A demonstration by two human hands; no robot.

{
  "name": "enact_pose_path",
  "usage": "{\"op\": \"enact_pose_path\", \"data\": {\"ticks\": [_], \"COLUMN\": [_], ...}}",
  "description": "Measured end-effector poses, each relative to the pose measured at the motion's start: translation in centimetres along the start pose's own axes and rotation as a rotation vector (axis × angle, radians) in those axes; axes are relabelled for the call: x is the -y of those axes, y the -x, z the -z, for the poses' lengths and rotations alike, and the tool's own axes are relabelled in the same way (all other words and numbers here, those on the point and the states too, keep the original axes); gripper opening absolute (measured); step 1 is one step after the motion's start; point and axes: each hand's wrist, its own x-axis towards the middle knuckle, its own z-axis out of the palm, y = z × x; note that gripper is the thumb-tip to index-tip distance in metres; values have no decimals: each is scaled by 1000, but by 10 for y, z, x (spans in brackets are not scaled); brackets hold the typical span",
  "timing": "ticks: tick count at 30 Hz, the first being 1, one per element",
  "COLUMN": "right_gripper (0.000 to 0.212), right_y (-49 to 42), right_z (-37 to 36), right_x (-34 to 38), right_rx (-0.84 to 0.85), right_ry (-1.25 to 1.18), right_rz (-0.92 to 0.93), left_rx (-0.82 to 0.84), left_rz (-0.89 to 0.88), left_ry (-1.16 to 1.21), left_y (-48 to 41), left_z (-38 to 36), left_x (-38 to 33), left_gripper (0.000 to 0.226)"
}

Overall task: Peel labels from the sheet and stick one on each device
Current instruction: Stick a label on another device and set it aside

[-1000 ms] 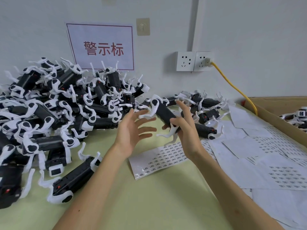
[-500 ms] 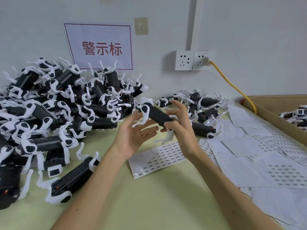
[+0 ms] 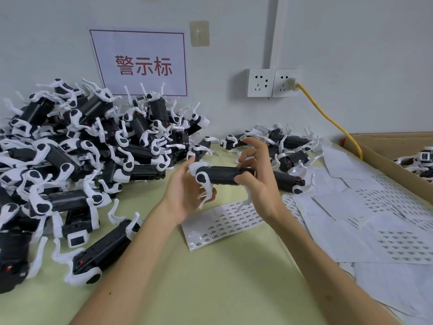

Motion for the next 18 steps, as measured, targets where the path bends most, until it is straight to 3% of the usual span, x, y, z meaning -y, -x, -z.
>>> {"op": "enact_pose_path", "data": {"ticks": [8, 13, 18], "right_gripper": [68, 63, 60], "right_y": [-2, -10, -13], "right_z": [4, 6, 12], "right_x": [-1, -5, -9], "right_rx": [-52, -146, -90], "right_ry": [50, -53, 6], "right_rz": [59, -108, -172], "left_rx": [214, 282, 369], "left_rz": [41, -55, 125], "left_ry": [91, 124, 119], "left_y": [2, 2, 2], "left_z": [9, 3, 0], "left_x": [2, 7, 9], "left_gripper": [54, 39, 46]}}
